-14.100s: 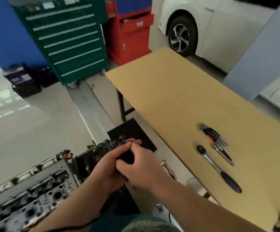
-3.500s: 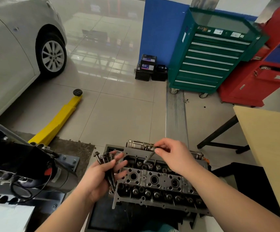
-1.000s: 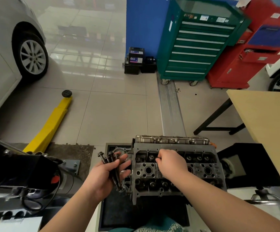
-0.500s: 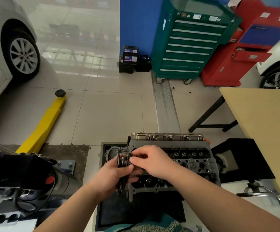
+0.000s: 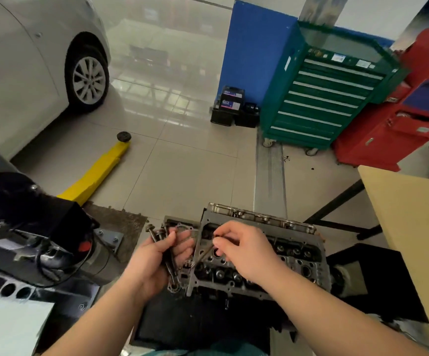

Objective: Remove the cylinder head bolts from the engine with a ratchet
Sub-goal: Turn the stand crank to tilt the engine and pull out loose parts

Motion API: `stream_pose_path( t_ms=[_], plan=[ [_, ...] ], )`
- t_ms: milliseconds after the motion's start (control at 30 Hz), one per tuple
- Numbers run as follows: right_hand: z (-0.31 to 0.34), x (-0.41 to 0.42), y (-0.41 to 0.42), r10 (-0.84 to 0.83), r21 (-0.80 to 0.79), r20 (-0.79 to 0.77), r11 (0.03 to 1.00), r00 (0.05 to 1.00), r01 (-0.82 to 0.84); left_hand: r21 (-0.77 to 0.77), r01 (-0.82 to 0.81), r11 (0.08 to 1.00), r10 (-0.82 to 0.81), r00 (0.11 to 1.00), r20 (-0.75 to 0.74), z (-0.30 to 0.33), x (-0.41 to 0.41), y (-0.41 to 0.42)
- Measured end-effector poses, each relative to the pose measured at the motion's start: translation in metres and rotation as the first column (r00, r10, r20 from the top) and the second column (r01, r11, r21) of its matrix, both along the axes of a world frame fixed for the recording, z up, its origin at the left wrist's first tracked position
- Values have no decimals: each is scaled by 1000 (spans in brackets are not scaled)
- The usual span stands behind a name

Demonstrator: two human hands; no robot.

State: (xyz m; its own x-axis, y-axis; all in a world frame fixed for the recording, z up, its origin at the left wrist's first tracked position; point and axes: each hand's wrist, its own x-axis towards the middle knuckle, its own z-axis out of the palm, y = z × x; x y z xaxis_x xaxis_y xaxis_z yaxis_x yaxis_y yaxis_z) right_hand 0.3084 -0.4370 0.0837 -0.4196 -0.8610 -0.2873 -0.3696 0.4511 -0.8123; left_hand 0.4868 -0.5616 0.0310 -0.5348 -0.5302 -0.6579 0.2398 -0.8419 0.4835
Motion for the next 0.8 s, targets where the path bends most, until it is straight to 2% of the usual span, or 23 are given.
stream_pose_path(
  t_ms=[100, 267, 467, 800],
  plan=[
    [-11, 2, 12, 85, 40, -218, 996, 972, -78, 2, -50, 999, 50, 998, 31, -1, 15, 8],
    [-26, 10, 22, 156, 50, -372, 988, 915, -148, 11, -94, 996, 93, 993, 67, 1, 25, 24],
    [-38, 12, 27, 198, 84, -340, 980, 919, -179, 58, -138, 989, 134, 989, 63, 0, 30, 29],
    [-45, 22, 15, 208, 78, -393, 978, 896, -193, 15, -114, 993, 112, 990, 84, 1, 36, 39]
  ],
)
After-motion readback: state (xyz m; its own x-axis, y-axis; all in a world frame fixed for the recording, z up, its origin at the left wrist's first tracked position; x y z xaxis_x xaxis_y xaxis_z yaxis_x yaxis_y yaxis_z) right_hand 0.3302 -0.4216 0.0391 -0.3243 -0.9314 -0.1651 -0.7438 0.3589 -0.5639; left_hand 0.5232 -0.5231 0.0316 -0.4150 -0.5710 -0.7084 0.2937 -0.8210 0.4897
